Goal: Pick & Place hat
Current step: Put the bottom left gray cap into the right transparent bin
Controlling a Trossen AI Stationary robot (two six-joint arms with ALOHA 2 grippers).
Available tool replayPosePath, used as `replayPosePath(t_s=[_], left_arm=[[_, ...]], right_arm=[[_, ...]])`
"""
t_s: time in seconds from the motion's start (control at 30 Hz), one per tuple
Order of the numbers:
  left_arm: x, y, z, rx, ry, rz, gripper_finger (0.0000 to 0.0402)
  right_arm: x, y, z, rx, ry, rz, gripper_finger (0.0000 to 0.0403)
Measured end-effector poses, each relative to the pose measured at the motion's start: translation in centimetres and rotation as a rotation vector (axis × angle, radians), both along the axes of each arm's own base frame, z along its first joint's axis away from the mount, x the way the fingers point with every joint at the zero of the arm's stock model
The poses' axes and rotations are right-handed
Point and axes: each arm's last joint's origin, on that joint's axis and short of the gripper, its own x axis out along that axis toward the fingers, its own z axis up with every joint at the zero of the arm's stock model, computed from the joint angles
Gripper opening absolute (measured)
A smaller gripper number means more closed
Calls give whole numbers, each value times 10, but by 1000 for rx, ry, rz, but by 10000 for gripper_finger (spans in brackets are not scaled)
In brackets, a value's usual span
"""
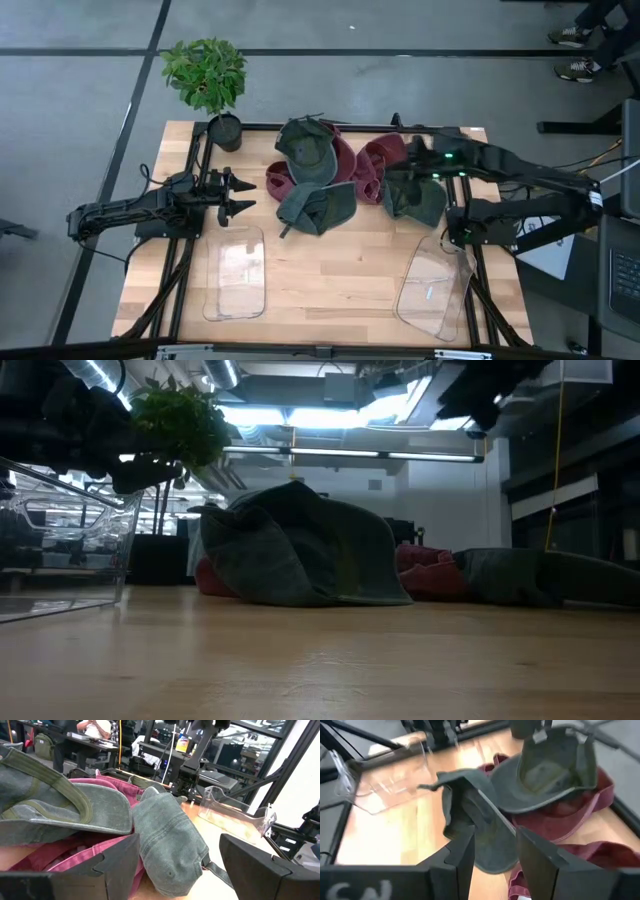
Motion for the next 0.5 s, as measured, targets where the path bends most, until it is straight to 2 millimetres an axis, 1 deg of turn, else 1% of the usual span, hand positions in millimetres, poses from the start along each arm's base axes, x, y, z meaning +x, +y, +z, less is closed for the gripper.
replayPosePath(t_s=[0.03,0.1,0.2,0.37,0.5], left_arm=[[0,0,0,0,0,0,267],[0,0,0,0,0,0,267],[0,0,0,0,0,0,267],[0,0,0,0,0,0,267],[0,0,0,0,0,0,267]], right_arm=[[8,-1,-1,-8,3,10,142],[24,-2,-2,-99,2,49,142],[49,-2,-13,-176,13,70,142],[84,6,-25,-169,-55,93,142],[104,13,-33,-133,-106,102,142]])
